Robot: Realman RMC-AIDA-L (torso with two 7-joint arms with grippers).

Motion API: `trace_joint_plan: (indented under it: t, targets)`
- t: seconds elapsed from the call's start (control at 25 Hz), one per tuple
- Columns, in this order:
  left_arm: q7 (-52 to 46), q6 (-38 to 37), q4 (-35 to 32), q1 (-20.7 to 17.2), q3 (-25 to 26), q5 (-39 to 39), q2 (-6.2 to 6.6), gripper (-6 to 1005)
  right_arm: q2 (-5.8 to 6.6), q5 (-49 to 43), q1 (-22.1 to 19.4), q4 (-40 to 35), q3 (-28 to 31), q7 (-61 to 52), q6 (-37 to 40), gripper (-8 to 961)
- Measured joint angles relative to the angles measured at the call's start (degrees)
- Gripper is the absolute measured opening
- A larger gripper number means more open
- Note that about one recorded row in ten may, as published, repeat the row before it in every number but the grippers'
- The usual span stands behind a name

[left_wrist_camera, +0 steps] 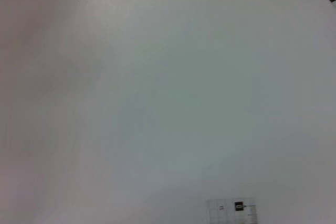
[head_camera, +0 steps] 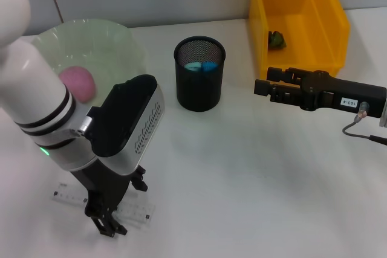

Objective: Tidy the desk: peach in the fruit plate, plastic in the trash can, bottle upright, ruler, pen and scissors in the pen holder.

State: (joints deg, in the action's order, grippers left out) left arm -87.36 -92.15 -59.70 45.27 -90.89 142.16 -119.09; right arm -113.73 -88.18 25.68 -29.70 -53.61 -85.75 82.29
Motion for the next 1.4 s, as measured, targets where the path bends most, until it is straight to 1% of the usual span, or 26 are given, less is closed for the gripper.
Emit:
trace_joint_plan:
  t: [0.48, 0.68, 1.4]
  targets:
    - [-0.65, 1.32, 0.64, 0.22, -0.18, 0.18, 0.0, 843, 0.0, 0.0, 0.02, -0.01, 0.0, 0.05, 0.18, 731]
    - [-1.84, 2.21, 0.64, -0.14, -1.56, -0.23, 0.0, 843, 0.07, 0.01, 0.29, -0.01, 0.0, 0.07, 0.1, 731]
    - [-3.06, 2.69, 0.57, -0.36, -2.38, -0.49, -0.03, 841, 0.06, -0.6, 0.75, -0.01, 0.13, 0.07, -0.04, 730]
